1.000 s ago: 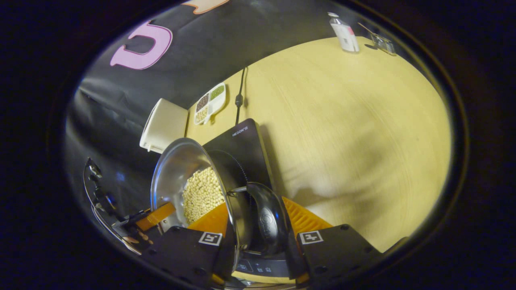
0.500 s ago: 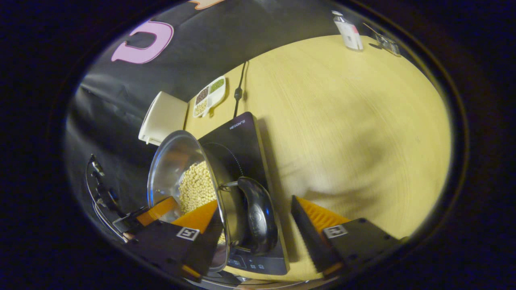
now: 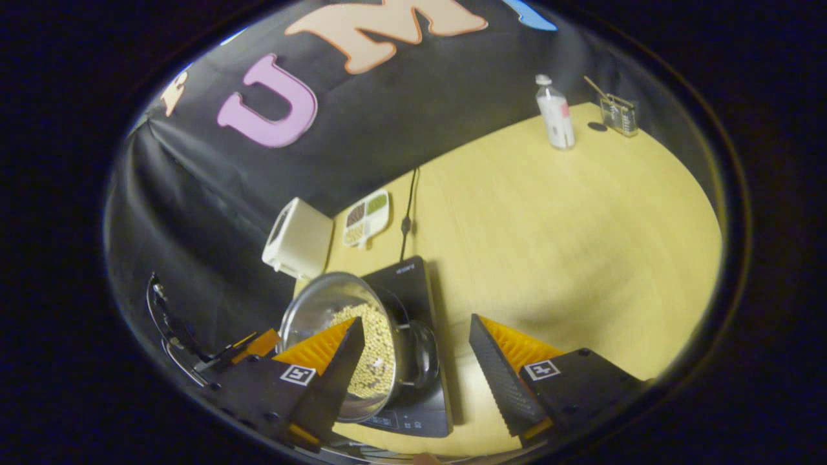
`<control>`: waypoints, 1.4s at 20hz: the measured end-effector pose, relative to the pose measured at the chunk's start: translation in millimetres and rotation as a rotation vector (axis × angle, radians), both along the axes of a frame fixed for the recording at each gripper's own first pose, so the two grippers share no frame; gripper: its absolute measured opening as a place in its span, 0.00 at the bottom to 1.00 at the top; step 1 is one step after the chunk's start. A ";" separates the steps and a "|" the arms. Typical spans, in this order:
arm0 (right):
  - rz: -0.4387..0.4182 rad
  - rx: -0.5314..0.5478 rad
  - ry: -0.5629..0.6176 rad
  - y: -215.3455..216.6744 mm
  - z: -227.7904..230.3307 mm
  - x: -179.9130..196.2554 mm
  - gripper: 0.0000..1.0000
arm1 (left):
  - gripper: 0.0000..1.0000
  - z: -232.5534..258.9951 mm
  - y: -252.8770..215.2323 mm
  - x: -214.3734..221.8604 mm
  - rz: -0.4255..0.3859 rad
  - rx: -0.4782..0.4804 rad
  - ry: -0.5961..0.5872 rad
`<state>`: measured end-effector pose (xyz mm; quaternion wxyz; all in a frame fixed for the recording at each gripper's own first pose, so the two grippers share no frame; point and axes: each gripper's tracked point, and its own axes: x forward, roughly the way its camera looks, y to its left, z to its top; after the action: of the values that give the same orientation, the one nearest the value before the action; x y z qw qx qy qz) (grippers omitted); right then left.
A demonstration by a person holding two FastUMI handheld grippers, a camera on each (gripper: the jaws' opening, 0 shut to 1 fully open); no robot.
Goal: First push the handle of the pot to place it horizontally, then grasp the pot with both hands and set it on the induction cooktop.
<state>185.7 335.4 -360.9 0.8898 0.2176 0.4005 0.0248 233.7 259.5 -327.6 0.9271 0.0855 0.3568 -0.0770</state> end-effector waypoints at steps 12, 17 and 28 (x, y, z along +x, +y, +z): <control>-0.203 -0.210 -0.385 -111.9 151.5 -42.1 0.92 | 0.97 77.9 -66.1 -59.5 -0.007 -0.126 -0.151; -0.188 -0.263 -0.503 -132.6 203.2 -65.2 1.00 | 0.96 126.8 -99.3 -75.6 -0.055 -0.105 -0.271; -0.089 -0.361 -0.729 -228.3 307.3 -89.5 1.00 | 0.96 261.4 -215.9 -146.9 0.036 -0.138 -0.640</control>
<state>96.1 107.2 -53.7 0.9975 0.0521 0.0468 -0.0089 86.8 43.6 -66.3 0.9970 0.0359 0.0425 -0.0540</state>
